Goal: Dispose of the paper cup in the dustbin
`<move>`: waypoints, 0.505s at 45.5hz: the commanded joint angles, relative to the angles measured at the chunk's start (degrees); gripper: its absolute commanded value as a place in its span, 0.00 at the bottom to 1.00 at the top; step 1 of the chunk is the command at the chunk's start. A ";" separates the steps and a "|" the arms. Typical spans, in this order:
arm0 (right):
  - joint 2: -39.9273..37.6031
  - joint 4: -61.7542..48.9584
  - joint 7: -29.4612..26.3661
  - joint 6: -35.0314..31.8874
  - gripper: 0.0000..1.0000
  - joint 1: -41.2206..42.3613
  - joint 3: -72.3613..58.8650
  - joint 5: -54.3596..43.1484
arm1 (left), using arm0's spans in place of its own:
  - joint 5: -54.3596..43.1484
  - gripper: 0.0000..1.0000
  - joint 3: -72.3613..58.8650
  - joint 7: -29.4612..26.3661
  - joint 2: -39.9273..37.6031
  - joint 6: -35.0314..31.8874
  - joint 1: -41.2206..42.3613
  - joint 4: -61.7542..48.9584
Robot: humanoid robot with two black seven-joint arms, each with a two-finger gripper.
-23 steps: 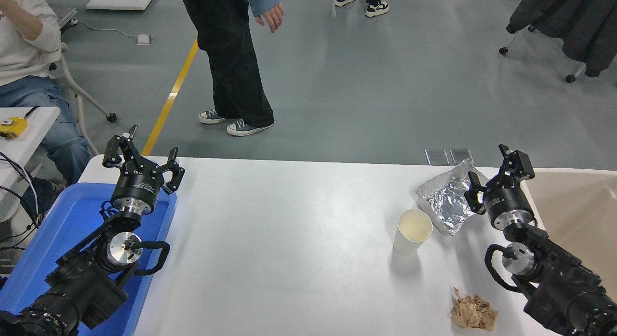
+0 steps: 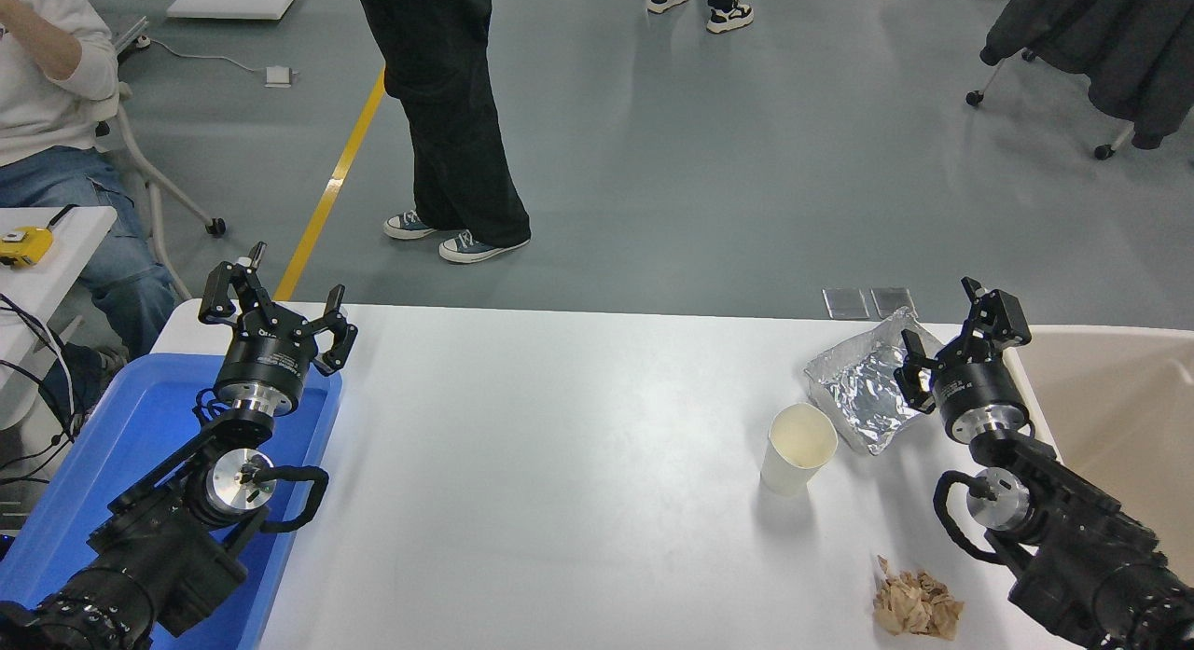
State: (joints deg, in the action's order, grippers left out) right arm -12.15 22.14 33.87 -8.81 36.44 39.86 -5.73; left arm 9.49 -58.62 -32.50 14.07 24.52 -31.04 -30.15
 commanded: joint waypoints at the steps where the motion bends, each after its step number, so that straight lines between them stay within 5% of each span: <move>1: 0.02 0.10 0.06 -0.16 1.00 0.21 -0.05 0.02 | 0.00 1.00 0.00 -0.02 0.00 0.00 0.02 0.00; 23: 0.02 0.18 0.06 -0.24 1.00 0.74 -0.05 0.02 | 0.00 1.00 0.00 -0.02 0.00 0.00 -0.07 0.00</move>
State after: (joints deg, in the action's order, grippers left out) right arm -12.13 22.28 33.92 -9.04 36.86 39.81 -5.71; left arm 9.49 -58.62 -32.54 14.06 24.52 -31.07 -30.15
